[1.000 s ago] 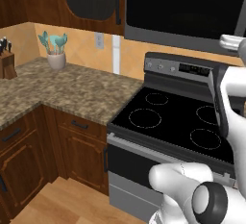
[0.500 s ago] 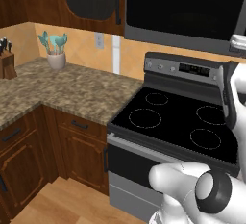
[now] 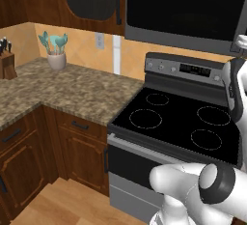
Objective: Pick the lime from the sink and place it in the bowl. Then pick the bowl and place it in the microwave. Then close the microwave door and press the start button.
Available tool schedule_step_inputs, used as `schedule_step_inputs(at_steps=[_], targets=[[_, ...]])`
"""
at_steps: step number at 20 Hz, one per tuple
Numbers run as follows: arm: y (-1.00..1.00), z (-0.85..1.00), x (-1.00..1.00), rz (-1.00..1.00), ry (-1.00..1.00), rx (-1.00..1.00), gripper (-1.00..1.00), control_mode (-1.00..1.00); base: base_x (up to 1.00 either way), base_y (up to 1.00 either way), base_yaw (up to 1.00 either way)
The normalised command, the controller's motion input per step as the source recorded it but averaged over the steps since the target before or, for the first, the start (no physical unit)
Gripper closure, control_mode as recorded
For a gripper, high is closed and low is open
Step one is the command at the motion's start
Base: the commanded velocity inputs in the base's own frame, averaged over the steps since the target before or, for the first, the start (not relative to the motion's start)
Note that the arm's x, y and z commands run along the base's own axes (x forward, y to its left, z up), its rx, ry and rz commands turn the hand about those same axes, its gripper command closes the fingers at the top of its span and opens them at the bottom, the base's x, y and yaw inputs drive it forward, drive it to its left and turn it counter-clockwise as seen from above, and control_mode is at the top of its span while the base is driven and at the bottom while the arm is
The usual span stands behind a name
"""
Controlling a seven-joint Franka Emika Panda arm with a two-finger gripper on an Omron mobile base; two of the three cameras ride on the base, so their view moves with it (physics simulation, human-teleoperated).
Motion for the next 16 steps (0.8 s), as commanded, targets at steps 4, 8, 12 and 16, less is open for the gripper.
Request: schedule_step_inputs(at_steps=[4,8,12,16], targets=[[-0.17,-0.04,0.21,0.03,0.0,0.0,1.0,-1.0,0.0,0.0,0.0],[-0.25,0.0,0.25,0.04,0.0,0.0,1.0,-1.0,0.0,0.0,0.0],[-0.19,-0.06,0.18,0.05,0.0,0.0,1.0,-1.0,0.0,0.0,0.0],[-0.12,-0.1,0.12,0.05,0.0,0.0,1.0,-1.0,0.0,0.0,0.0]])
